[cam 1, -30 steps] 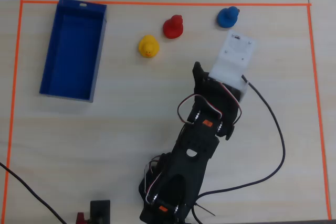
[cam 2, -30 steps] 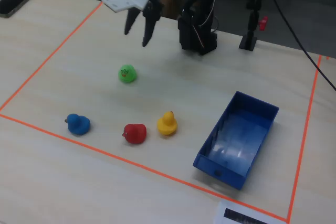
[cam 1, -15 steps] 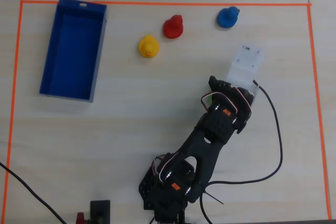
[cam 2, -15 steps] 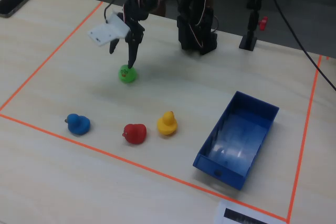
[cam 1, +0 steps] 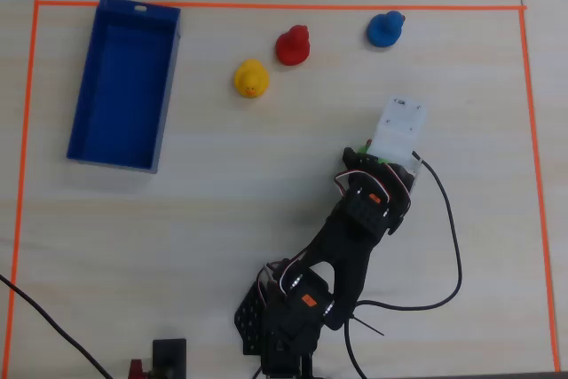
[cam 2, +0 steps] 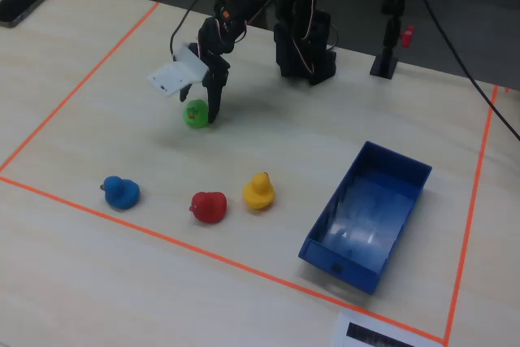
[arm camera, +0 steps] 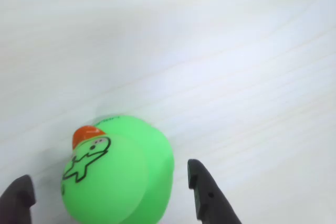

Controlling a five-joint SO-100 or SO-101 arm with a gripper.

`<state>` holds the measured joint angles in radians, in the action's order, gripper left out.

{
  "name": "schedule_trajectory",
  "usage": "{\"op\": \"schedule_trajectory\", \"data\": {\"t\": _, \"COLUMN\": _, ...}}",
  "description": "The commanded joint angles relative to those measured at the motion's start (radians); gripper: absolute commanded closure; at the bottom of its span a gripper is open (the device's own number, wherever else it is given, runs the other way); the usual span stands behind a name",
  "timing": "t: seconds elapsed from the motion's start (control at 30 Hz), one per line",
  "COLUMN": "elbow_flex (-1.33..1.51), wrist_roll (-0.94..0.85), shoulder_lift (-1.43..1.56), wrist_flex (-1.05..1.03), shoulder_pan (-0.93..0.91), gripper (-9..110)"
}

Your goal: Grasp green duck and put it into box.

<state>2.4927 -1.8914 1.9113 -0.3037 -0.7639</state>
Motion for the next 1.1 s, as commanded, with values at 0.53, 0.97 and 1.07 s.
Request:
{"op": "schedule_trajectory", "data": {"t": 0.53, "elbow_flex": -0.244, "wrist_roll": 0.287, "shoulder_lift": -0.035, "wrist_flex": -0.239, "shoulder_pan": 0.086, "gripper": 101}}
{"op": "schedule_trajectory", "data": {"t": 0.97, "elbow_flex": -1.164, "wrist_roll": 1.060, "shoulder_lift": -0.147, "wrist_flex": -1.161, "shoulder_pan": 0.985, "gripper": 101}}
{"op": "schedule_trajectory", "data": {"t": 1.07, "elbow_flex": -1.355, "wrist_roll": 1.138, "shoulder_lift": -0.319, "wrist_flex": -1.201, "shoulder_pan": 1.118, "gripper": 101}}
